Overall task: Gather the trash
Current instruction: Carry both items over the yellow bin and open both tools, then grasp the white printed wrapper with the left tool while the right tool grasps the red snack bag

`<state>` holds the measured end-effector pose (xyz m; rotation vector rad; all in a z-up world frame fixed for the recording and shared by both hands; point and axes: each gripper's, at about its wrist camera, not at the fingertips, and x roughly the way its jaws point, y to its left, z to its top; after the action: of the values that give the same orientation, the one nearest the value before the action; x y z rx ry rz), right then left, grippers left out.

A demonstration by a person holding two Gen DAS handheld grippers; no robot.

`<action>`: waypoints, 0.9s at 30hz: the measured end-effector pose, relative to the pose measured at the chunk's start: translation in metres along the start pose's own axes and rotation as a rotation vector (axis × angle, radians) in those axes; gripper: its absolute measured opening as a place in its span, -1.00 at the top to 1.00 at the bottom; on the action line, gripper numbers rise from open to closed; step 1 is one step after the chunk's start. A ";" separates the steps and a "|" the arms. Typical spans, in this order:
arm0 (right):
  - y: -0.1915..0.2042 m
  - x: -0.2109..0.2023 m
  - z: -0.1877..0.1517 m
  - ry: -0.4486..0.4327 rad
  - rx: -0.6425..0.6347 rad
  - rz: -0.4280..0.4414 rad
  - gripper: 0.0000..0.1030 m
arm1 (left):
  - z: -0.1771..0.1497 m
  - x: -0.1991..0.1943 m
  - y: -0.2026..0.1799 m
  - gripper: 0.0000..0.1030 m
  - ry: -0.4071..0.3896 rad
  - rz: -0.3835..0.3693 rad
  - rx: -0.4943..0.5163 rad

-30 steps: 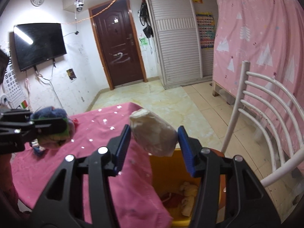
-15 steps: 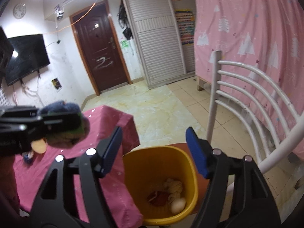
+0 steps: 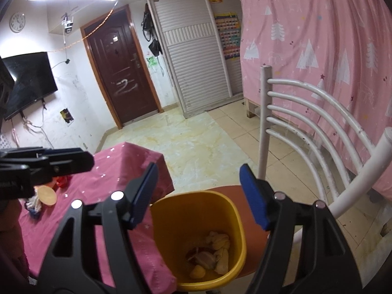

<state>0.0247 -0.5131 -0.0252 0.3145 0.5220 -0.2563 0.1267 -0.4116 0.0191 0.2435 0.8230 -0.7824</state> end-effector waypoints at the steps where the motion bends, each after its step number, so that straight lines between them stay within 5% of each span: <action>1: 0.007 0.001 0.001 0.001 -0.013 0.009 -0.29 | -0.001 -0.005 0.003 0.35 -0.006 0.004 -0.007; 27: 0.197 0.023 0.001 0.059 -0.283 0.228 -0.29 | -0.053 -0.115 0.145 0.35 -0.129 0.201 -0.176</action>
<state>0.1071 -0.3359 0.0087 0.1046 0.5679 0.0490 0.1511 -0.2241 0.0543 0.1151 0.7279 -0.5279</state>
